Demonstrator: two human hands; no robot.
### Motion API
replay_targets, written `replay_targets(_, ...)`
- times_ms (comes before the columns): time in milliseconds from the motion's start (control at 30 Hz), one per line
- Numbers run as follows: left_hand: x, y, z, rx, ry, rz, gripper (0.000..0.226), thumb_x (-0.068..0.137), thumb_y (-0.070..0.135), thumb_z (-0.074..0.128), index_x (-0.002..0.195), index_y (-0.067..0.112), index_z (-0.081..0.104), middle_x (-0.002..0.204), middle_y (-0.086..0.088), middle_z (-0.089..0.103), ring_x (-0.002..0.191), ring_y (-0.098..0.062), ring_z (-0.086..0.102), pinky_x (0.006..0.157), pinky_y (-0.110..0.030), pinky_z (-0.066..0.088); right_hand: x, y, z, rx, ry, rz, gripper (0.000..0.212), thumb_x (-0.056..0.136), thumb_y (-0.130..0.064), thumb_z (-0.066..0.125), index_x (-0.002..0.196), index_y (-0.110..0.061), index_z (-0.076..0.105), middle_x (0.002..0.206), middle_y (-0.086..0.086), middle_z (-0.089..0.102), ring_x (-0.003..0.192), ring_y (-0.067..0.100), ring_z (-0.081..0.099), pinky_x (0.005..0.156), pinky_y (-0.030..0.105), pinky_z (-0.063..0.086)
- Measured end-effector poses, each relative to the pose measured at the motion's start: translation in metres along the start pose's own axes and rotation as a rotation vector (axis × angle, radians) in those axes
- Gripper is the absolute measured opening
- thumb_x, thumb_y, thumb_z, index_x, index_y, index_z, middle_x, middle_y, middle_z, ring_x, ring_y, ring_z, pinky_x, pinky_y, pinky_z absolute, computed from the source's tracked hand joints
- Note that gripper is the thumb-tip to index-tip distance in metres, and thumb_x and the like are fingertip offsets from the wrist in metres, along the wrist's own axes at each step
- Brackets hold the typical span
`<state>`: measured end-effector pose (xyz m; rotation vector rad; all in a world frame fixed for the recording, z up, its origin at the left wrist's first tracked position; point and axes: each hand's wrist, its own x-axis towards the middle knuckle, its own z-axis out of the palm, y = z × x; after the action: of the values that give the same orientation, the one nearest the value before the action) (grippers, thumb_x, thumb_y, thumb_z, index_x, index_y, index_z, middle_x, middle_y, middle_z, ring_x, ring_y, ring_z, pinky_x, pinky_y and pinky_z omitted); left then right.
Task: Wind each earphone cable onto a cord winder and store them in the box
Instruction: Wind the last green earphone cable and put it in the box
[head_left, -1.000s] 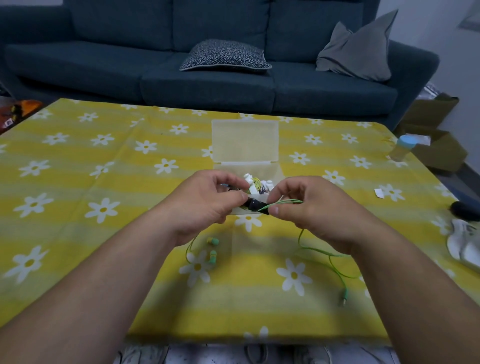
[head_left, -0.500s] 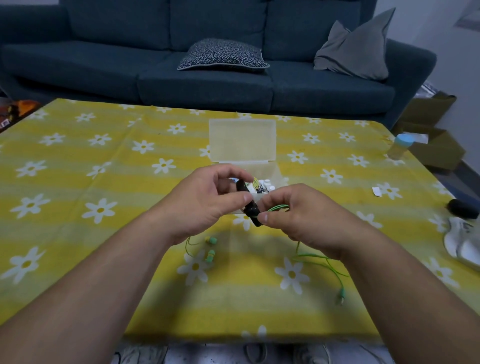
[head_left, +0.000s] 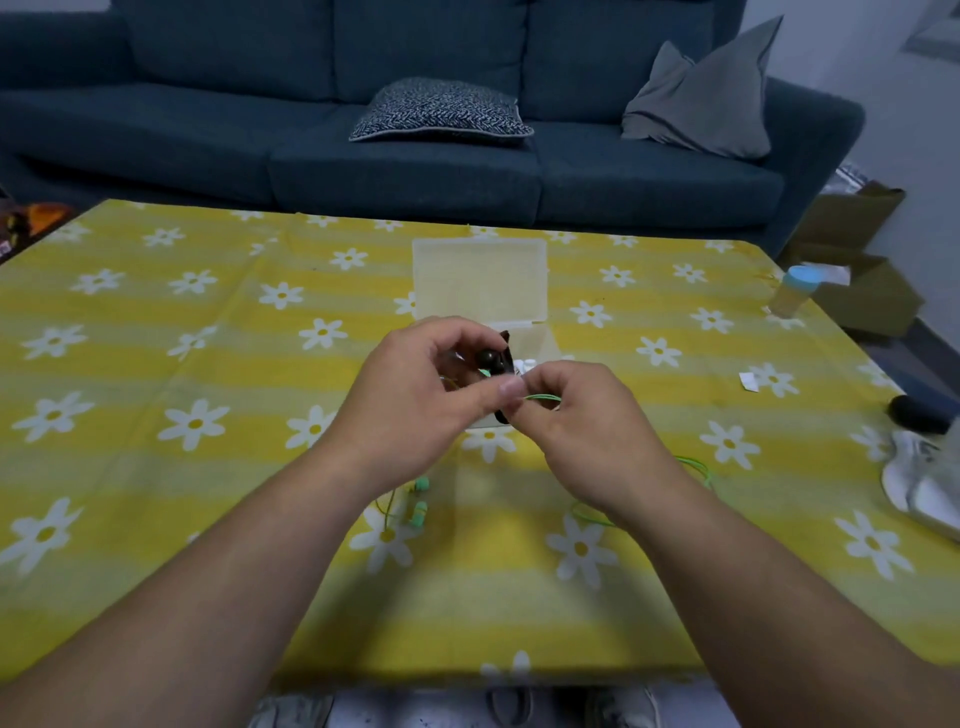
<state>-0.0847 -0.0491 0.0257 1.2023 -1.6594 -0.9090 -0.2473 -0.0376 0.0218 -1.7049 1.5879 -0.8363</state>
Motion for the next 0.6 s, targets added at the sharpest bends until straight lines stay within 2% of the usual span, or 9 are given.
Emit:
replay_targets(100, 0.0, -0.001, -0.009, 0.033, -0.118, 0.013, 0.034, 0.069, 0.011, 0.087, 0.096, 0.017, 0.069, 0.09, 0.003, 0.073, 0.084, -0.015, 0.071, 0.08, -0.031, 0.058, -0.001, 0.0, -0.003, -0.038, -0.026, 0.002, 0.013, 0.088, -0.024, 0.068, 0.077, -0.018, 0.068, 0.056, -0.006, 0.054, 0.045, 0.006, 0.043, 0.046, 0.023, 0.032)
replay_targets(133, 0.0, -0.002, -0.011, 0.033, -0.139, 0.017, 0.033, 0.069, 0.007, 0.086, 0.094, 0.016, 0.068, 0.089, 0.001, 0.073, 0.083, -0.018, 0.071, 0.081, -0.036, 0.058, -0.001, 0.0, -0.004, -0.042, -0.045, -0.002, 0.013, 0.088, -0.024, 0.068, 0.077, -0.018, 0.068, 0.058, -0.004, 0.058, 0.046, 0.006, 0.046, 0.047, 0.025, 0.035)
replay_targets(200, 0.0, -0.003, -0.013, 0.037, -0.156, 0.026, 0.03, 0.071, 0.003, 0.084, 0.092, 0.015, 0.067, 0.087, -0.003, 0.072, 0.081, -0.023, 0.071, 0.08, -0.04, 0.056, -0.002, 0.001, -0.003, -0.053, -0.074, -0.014, 0.012, 0.089, -0.026, 0.069, 0.079, -0.019, 0.07, 0.071, 0.003, 0.068, 0.06, 0.018, 0.059, 0.056, 0.032, 0.046)
replay_targets(233, 0.0, -0.003, -0.013, 0.044, -0.163, 0.029, 0.029, 0.072, 0.003, 0.084, 0.093, 0.015, 0.067, 0.087, -0.004, 0.072, 0.081, -0.024, 0.07, 0.079, -0.041, 0.056, -0.002, 0.001, -0.003, -0.07, -0.079, -0.022, 0.013, 0.089, -0.027, 0.069, 0.078, -0.019, 0.07, 0.072, 0.003, 0.069, 0.063, 0.021, 0.06, 0.057, 0.033, 0.047)
replay_targets(367, -0.001, -0.002, -0.013, 0.071, -0.193, 0.041, 0.031, 0.07, 0.007, 0.086, 0.093, 0.015, 0.068, 0.086, -0.003, 0.072, 0.08, -0.019, 0.069, 0.078, -0.037, 0.056, -0.004, 0.0, -0.003, -0.129, -0.104, -0.027, 0.019, 0.087, -0.028, 0.07, 0.073, -0.016, 0.068, 0.06, -0.006, 0.057, 0.05, 0.011, 0.045, 0.051, 0.028, 0.037)
replay_targets(500, 0.0, 0.0, -0.016, 0.082, -0.237, 0.043, 0.027, 0.072, 0.001, 0.083, 0.091, 0.014, 0.07, 0.084, -0.001, 0.073, 0.079, -0.015, 0.069, 0.079, -0.033, 0.056, -0.005, -0.002, -0.007, -0.139, -0.127, -0.042, 0.021, 0.086, -0.031, 0.072, 0.074, -0.013, 0.073, 0.075, 0.004, 0.069, 0.065, 0.017, 0.061, 0.06, 0.035, 0.048)
replay_targets(567, -0.001, -0.001, -0.016, 0.102, -0.264, 0.046, 0.025, 0.073, -0.001, 0.079, 0.09, 0.016, 0.071, 0.082, 0.0, 0.072, 0.078, -0.016, 0.068, 0.078, -0.036, 0.055, -0.006, -0.003, -0.008, -0.139, -0.136, -0.051, 0.021, 0.085, -0.033, 0.072, 0.075, -0.015, 0.074, 0.076, 0.007, 0.07, 0.072, 0.023, 0.064, 0.063, 0.038, 0.05)
replay_targets(600, -0.002, -0.001, -0.015, 0.113, -0.274, 0.045, 0.025, 0.074, -0.002, 0.077, 0.089, 0.017, 0.071, 0.082, 0.001, 0.072, 0.077, -0.017, 0.068, 0.077, -0.037, 0.055, -0.006, -0.003, -0.008, -0.147, -0.14, -0.056, 0.02, 0.085, -0.034, 0.073, 0.075, -0.016, 0.075, 0.074, 0.007, 0.069, 0.069, 0.024, 0.062, 0.06, 0.038, 0.048)
